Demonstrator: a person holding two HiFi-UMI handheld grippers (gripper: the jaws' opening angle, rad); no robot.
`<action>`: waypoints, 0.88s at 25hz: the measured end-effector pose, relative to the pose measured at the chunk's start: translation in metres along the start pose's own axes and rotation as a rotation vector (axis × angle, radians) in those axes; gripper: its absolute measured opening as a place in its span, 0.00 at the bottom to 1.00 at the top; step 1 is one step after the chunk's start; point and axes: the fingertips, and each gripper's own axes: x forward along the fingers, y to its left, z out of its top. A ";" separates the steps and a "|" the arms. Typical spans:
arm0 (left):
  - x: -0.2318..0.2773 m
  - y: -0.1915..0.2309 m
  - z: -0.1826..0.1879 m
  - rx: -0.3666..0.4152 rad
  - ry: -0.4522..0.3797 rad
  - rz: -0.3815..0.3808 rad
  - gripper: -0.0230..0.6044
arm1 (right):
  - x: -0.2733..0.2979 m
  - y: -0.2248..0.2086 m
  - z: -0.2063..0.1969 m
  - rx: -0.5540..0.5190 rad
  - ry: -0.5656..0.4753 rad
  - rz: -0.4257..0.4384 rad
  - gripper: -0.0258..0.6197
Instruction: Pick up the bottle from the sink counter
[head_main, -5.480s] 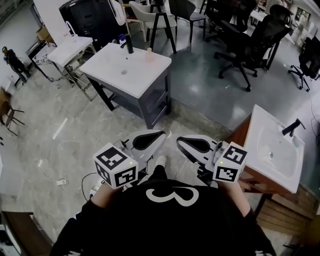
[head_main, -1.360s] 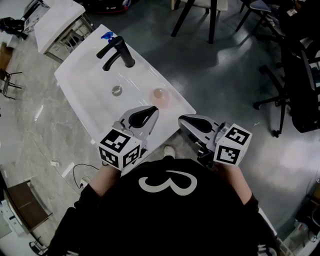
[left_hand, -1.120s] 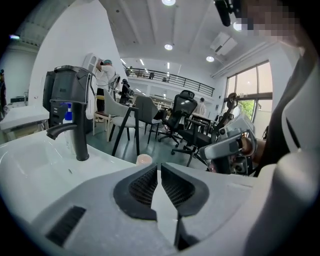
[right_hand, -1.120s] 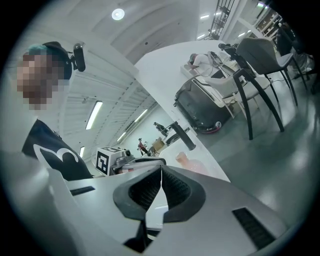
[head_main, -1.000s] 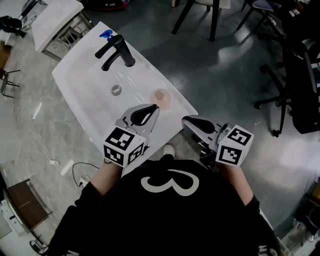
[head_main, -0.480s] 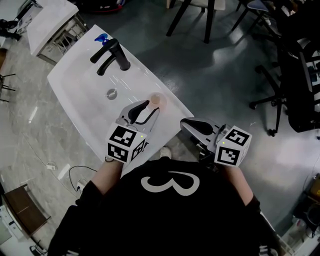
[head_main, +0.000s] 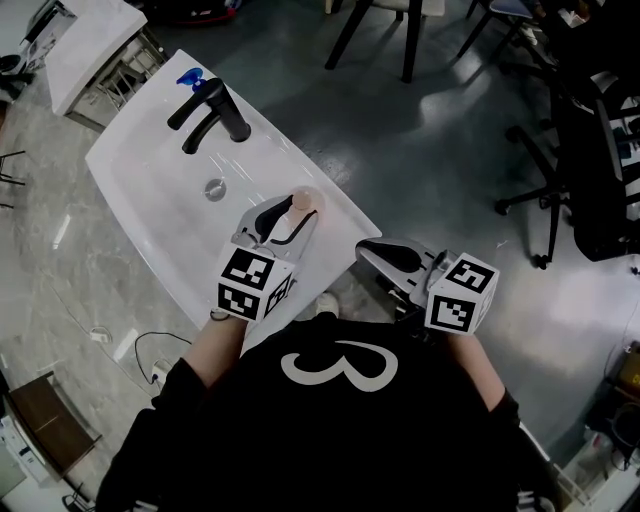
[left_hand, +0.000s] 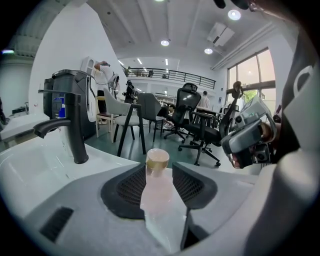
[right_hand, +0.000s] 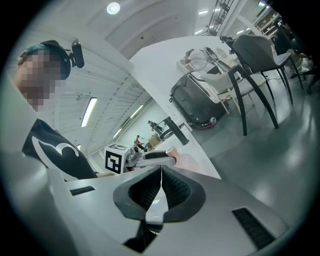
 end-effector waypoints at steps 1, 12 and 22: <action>0.001 0.001 0.000 0.000 -0.002 0.000 0.30 | -0.001 -0.001 0.000 0.005 -0.003 0.002 0.06; 0.013 0.003 0.005 0.027 -0.012 0.019 0.30 | 0.003 -0.007 -0.002 0.030 0.010 0.008 0.06; 0.017 0.004 0.007 0.057 -0.023 0.029 0.28 | 0.004 -0.016 -0.004 0.049 0.021 0.006 0.06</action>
